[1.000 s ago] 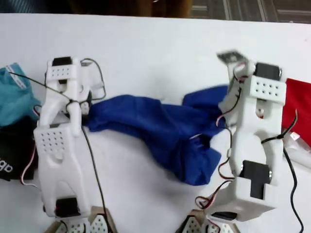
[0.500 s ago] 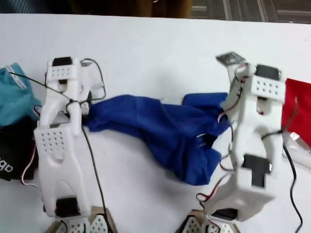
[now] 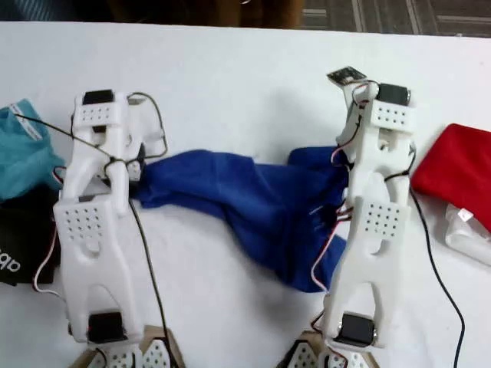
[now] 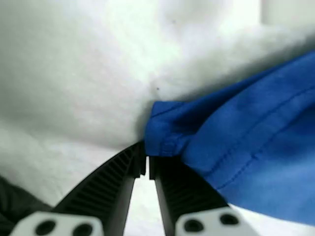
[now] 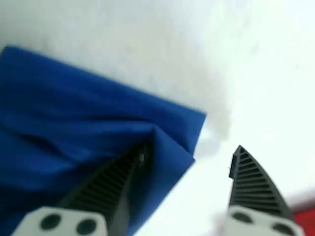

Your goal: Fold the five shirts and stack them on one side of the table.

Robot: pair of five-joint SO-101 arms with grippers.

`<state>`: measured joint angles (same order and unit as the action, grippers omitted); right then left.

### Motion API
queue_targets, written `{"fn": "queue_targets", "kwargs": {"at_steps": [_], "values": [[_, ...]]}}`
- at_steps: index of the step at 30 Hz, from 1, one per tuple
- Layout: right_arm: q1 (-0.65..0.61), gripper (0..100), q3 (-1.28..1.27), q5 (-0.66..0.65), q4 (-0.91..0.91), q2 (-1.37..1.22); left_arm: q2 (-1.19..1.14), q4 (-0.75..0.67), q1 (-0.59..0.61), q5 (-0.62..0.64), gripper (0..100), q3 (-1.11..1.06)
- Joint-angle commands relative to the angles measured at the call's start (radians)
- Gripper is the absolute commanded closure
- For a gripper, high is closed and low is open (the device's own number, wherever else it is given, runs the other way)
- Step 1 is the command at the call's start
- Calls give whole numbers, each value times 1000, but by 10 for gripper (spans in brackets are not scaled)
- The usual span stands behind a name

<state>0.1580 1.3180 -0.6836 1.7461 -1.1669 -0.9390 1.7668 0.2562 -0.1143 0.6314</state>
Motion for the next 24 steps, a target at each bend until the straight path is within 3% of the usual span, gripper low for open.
{"fn": "queue_targets", "kwargs": {"at_steps": [1,8,14,24], "values": [[25,741,209,38,16,-53,-12,-12,3,-8,975,7],[51,741,319,69,8,-50,-12,-12,2,-8,975,7],[59,741,183,71,-81,-68,-12,-12,-17,-9,975,7],[13,741,95,72,-45,-77,-12,-14,-17,-9,975,7]]}}
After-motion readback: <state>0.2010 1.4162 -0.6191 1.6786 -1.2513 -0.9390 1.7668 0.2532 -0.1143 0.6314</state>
